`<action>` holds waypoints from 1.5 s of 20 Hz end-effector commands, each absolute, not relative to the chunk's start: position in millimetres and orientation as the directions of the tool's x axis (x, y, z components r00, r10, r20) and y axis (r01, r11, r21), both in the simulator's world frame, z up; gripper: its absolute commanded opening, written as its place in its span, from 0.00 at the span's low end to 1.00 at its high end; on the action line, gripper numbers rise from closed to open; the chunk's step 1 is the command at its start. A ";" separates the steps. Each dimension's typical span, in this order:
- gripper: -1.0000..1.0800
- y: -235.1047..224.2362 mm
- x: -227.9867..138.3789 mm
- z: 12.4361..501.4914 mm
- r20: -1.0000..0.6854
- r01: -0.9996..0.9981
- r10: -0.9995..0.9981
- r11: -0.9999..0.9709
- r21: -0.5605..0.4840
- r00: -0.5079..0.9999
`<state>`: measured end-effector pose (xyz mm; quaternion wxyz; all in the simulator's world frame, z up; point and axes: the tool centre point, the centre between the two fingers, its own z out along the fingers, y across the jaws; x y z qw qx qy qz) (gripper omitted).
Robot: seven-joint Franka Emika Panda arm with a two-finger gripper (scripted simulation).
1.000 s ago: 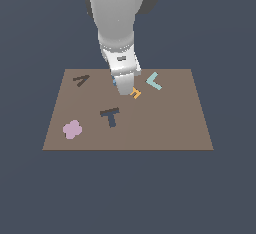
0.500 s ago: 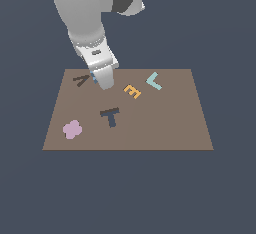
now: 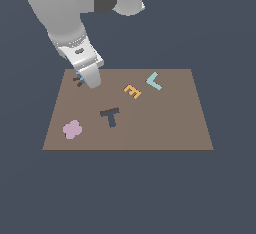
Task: Insert a designated object into the corresponding slot on a board.
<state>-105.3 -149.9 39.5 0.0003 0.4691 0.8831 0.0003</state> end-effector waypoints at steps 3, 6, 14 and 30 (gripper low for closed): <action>0.00 -162.6 -103.1 39.9 0.000 0.806 0.806 0.592 0.001 -0.592; 0.00 -167.6 -101.9 40.0 0.000 0.797 0.797 0.603 0.001 -0.603; 0.00 -169.9 -100.8 40.0 0.000 0.794 0.794 0.608 0.001 -0.608; 0.96 -169.5 -100.6 30.0 -0.001 0.794 0.794 0.609 0.001 -0.609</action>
